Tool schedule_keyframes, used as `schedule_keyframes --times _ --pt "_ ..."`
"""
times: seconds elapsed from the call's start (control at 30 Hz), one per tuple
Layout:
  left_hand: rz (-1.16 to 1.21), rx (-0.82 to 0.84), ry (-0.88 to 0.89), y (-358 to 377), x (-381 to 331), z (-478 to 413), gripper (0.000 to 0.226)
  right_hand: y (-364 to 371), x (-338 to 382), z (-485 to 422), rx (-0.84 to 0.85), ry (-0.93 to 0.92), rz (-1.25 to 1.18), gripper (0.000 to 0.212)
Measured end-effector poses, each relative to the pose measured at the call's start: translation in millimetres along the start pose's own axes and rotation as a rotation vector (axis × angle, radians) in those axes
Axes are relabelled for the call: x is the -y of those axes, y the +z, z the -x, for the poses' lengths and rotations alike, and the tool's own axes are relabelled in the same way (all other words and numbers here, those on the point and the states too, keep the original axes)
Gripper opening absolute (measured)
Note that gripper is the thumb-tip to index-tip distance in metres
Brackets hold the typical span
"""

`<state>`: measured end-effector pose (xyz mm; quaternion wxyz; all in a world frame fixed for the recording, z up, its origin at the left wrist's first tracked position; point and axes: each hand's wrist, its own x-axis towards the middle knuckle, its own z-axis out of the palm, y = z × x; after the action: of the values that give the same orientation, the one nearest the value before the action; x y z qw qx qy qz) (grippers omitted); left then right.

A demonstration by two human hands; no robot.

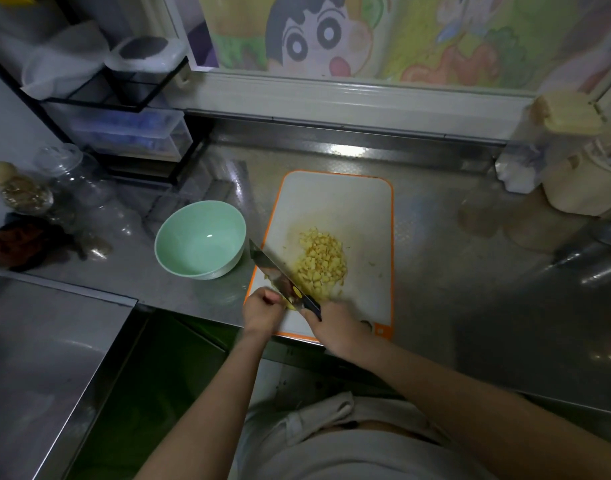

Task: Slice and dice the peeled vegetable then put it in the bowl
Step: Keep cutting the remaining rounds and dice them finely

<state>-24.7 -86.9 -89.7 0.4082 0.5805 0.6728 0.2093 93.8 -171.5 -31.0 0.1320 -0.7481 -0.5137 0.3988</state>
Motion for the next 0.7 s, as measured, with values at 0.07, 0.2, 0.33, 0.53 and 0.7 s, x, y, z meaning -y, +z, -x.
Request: schedule_keyframes --times 0.07,0.2,0.33,0.53,0.7 --pt "0.021 -0.004 -0.014 -0.8 -0.7 0.5 0.031 1.7 -0.5 0.3 0.016 0.014 -0.001 0.031" --pt "0.016 -0.011 -0.027 -2.6 -3.5 3.1 0.034 5.2 1.1 -0.8 -0.013 0.021 0.005 0.029" --pt "0.012 -0.018 -0.046 -2.5 -3.2 1.9 0.036 10.5 3.8 -2.2 -0.067 0.004 0.078 0.037" --pt "-0.004 -0.03 -0.043 -1.2 -2.0 1.0 0.037 16.8 7.5 -5.7 -0.086 -0.012 0.033 0.037" --pt "-0.001 -0.028 -0.027 -0.9 -3.6 1.6 0.039 13.3 5.8 -8.2 -0.089 0.001 -0.004 0.038"
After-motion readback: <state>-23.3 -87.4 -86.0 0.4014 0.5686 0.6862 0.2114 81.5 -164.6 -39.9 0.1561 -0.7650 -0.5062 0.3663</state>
